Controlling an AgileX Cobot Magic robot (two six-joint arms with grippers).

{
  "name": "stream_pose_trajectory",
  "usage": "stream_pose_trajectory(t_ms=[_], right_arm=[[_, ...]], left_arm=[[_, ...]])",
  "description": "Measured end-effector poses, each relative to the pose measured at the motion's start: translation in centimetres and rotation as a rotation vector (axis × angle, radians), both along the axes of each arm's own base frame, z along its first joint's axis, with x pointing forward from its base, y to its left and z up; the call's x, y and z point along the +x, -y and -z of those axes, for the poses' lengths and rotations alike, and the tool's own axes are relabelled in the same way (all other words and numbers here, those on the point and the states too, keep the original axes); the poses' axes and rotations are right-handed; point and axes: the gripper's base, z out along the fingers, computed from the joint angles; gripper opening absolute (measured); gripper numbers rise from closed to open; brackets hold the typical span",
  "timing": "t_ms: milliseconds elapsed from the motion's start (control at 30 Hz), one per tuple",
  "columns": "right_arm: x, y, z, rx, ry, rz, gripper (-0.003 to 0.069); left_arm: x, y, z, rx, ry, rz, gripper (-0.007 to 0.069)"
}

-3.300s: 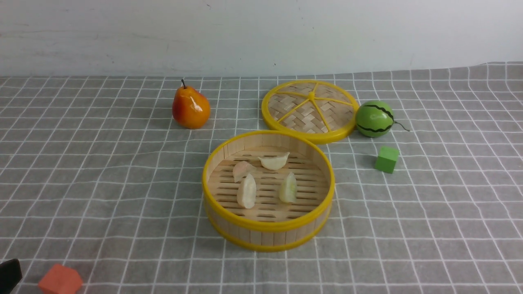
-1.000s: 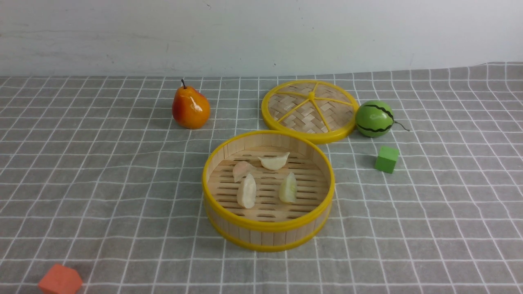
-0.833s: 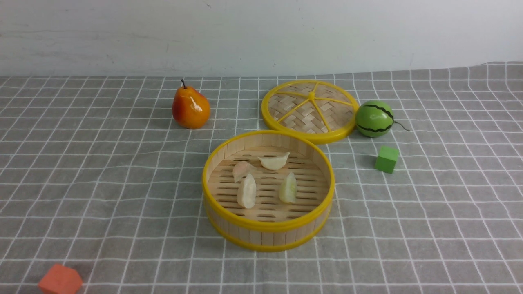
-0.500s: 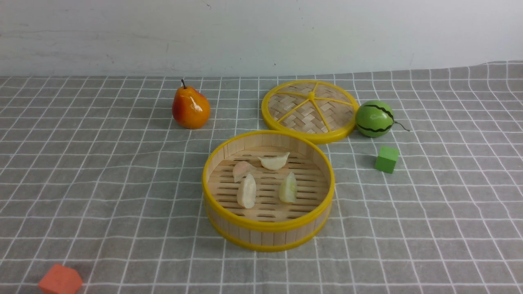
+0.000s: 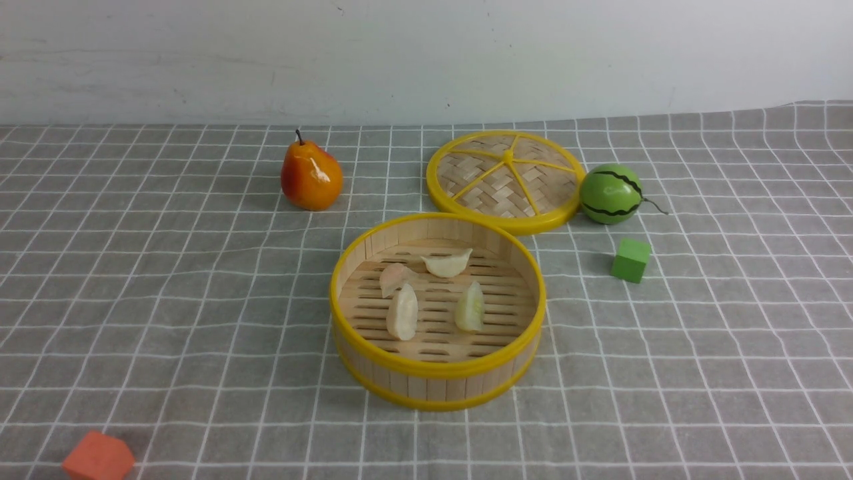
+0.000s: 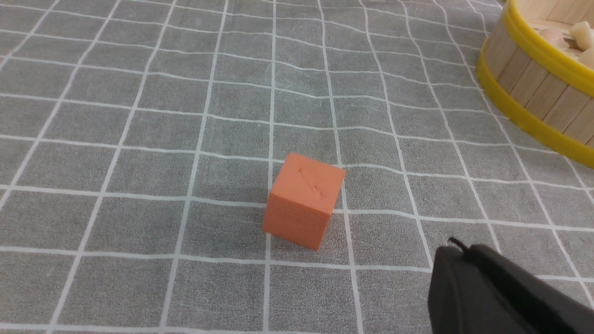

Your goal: Put the dumplings into the steamer on the table with the grey tablecloth.

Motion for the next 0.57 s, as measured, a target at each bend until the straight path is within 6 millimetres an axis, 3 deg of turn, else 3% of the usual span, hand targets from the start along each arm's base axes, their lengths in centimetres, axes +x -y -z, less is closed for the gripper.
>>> stream_pose_trajectory(t_ms=[567], right_arm=[[0.00, 0.00, 0.00, 0.000, 0.000, 0.000, 0.0125]], left_arm=[[0.00, 0.00, 0.00, 0.000, 0.000, 0.000, -0.0003]])
